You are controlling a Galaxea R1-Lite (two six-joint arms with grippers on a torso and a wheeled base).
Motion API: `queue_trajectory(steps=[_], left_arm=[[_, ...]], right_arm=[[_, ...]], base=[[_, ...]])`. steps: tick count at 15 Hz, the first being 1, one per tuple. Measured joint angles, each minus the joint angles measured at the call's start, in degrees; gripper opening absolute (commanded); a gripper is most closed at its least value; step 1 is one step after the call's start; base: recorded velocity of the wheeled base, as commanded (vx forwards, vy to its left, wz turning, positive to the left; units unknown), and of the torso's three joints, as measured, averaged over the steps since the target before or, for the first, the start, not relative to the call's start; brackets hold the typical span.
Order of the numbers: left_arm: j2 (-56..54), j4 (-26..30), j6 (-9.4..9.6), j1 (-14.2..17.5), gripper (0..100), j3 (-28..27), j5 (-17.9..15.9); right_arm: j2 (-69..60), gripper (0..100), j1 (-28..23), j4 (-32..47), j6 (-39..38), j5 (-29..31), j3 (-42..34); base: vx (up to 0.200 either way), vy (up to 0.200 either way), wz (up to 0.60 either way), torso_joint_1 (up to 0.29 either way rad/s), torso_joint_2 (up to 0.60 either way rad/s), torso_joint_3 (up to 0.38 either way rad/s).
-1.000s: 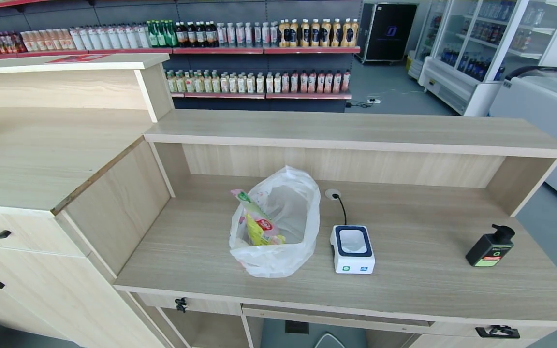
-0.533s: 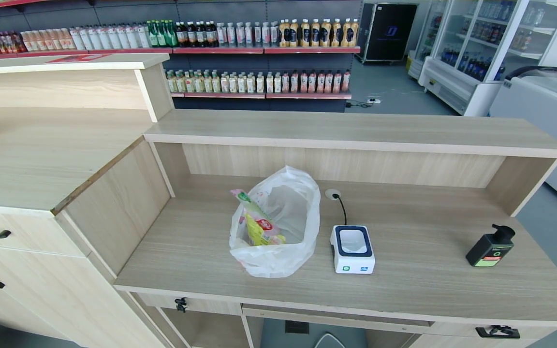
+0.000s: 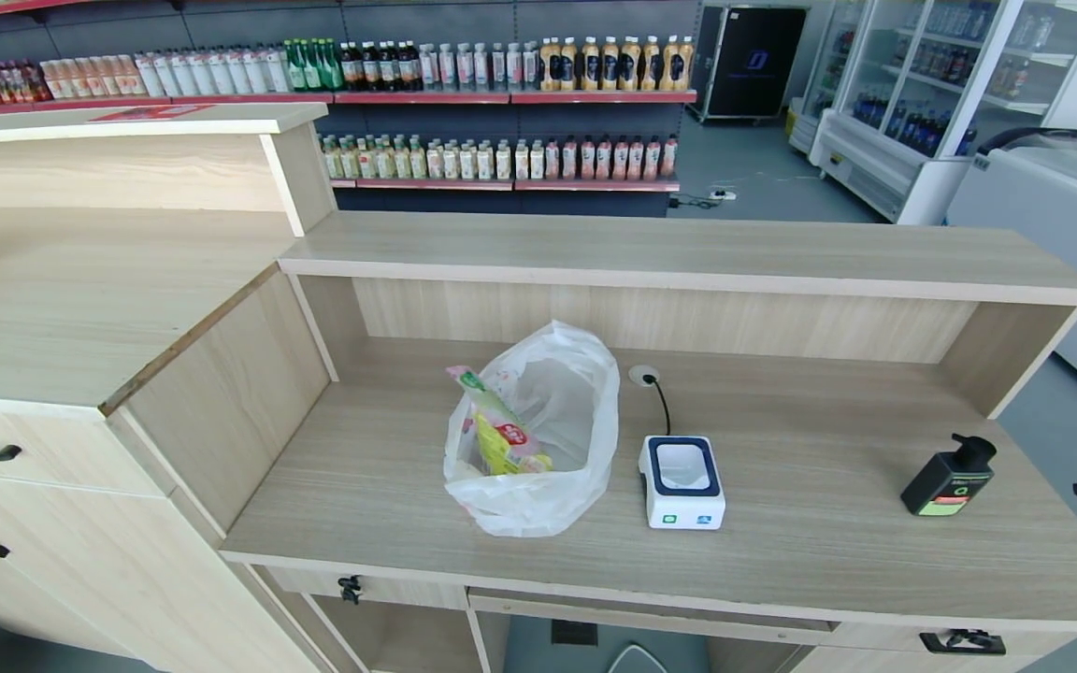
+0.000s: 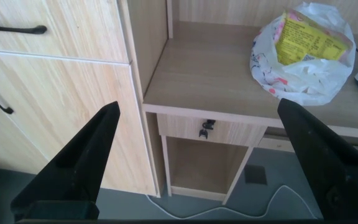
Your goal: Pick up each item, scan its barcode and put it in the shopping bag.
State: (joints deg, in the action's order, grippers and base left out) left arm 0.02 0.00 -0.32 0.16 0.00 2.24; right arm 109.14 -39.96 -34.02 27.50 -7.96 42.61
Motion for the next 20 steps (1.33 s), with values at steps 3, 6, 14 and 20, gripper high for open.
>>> queue_trajectory(steps=[3,6,14,20], left_arm=[[0.0,0.0,-0.01,0.0,100,0.0,0.02],[0.0,0.0,0.0,0.0,100,0.0,0.02],[0.0,0.0,-0.01,0.0,100,0.0,0.02],[0.0,0.0,-0.01,0.0,100,0.0,0.02]], right_arm=[[2.33,100,0.24,-0.21,0.0,-4.22,0.77],[4.97,100,0.8,-2.24,1.01,-7.58,1.72],[11.91,100,4.29,-7.46,3.23,-12.75,3.15],[16.02,100,7.5,-11.35,3.18,-15.96,3.94]], base=[[0.0,0.0,0.0,0.0,0.0,0.0],[0.0,0.0,0.0,0.0,0.0,0.0],[0.0,0.0,0.0,0.0,0.0,0.0],[0.0,0.0,0.0,0.0,0.0,0.0]])
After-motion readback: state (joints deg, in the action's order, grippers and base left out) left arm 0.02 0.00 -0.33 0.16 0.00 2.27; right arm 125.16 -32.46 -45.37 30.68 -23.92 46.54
